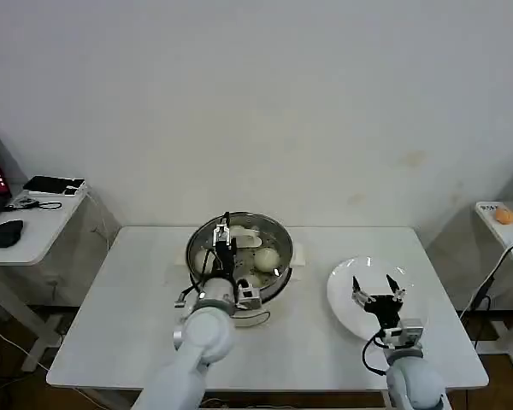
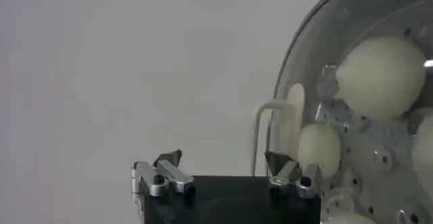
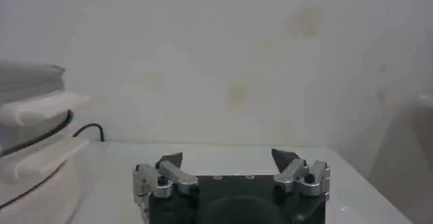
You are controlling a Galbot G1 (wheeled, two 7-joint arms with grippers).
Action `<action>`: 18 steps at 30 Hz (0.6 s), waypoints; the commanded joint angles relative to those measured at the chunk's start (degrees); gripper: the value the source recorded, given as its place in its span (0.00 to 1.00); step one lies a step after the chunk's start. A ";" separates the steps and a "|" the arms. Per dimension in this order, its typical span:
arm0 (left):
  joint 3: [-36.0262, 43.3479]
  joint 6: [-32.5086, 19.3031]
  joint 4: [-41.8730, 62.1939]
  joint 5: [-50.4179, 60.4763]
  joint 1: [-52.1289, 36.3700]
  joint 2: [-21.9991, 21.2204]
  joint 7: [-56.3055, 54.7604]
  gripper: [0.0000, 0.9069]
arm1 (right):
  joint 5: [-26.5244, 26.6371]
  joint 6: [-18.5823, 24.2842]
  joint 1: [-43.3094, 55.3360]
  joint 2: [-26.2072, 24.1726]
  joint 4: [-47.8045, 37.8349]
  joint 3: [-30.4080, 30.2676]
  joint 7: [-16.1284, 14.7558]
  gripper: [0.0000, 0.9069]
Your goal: Take steamed baozi put them in steamer then cover it.
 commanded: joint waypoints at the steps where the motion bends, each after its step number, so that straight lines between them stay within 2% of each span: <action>1: -0.64 -0.14 -3.11 -0.54 2.11 0.89 0.02 1.00 | -0.05 0.04 0.12 0.00 -0.17 -0.11 -0.04 1.00; 18: -3.68 -0.35 -13.29 -4.57 9.95 5.82 -0.59 1.00 | 1.62 -0.16 -0.09 -1.62 0.38 -0.70 -0.02 1.00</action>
